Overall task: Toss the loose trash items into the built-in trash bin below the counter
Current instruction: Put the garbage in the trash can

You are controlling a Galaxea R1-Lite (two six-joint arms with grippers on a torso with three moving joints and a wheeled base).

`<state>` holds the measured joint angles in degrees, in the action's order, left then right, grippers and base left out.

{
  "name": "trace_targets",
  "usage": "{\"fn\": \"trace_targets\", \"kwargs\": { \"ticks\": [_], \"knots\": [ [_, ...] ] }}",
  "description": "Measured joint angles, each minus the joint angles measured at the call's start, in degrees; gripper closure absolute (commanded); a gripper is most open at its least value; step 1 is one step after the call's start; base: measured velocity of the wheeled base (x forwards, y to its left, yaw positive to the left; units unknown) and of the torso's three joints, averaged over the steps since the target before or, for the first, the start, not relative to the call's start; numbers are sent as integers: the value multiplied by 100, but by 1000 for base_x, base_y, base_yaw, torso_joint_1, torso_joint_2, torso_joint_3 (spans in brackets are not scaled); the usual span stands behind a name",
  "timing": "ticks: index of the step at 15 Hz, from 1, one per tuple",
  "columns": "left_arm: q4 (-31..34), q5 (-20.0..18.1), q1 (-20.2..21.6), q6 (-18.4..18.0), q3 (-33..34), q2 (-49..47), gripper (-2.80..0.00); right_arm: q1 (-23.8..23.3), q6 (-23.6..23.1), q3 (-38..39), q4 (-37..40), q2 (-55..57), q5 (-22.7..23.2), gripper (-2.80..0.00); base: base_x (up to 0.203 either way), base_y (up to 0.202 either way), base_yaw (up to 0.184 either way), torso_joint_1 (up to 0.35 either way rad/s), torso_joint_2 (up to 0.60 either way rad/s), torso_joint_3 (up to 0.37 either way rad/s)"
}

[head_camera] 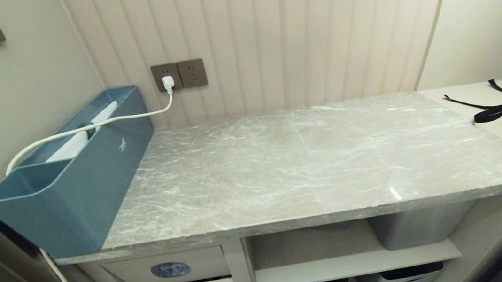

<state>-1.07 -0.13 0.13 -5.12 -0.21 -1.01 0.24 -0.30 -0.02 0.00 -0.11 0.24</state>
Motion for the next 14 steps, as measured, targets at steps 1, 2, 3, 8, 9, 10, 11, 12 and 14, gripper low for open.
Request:
{"fn": "trace_targets", "kwargs": {
  "ticks": [1,2,3,8,9,10,11,12,14],
  "knots": [
    [79,-46,0,-162,10,36,0,0,0,0,0,0,0,0,0,0,0,-233,532,279],
    [89,-61,-2,-205,11,63,0,0,0,0,2,0,0,0,0,0,0,-256,555,295],
    [91,-71,-6,-196,13,80,0,0,-1,0,0,0,-2,0,0,0,0,-254,550,302],
    [110,-60,-6,-152,21,99,0,0,-2,-7,0,1,0,0,0,0,0,-238,535,295],
    [115,-50,-6,-152,21,99,0,0,-2,-7,0,1,-2,0,0,0,0,-234,522,288],
    [117,-52,-6,-144,21,99,0,0,-2,-7,0,1,-2,0,0,0,0,-223,510,284],
    [124,-52,-6,-144,21,99,0,0,0,-7,0,1,-1,0,0,0,0,-222,506,284],
    [129,-54,-6,-141,21,99,0,0,-1,-7,0,1,-1,0,0,0,0,-200,496,284],
    [134,-55,-6,-138,21,99,0,0,-11,-7,0,1,0,0,0,0,0,-206,503,285]
  ]
}}
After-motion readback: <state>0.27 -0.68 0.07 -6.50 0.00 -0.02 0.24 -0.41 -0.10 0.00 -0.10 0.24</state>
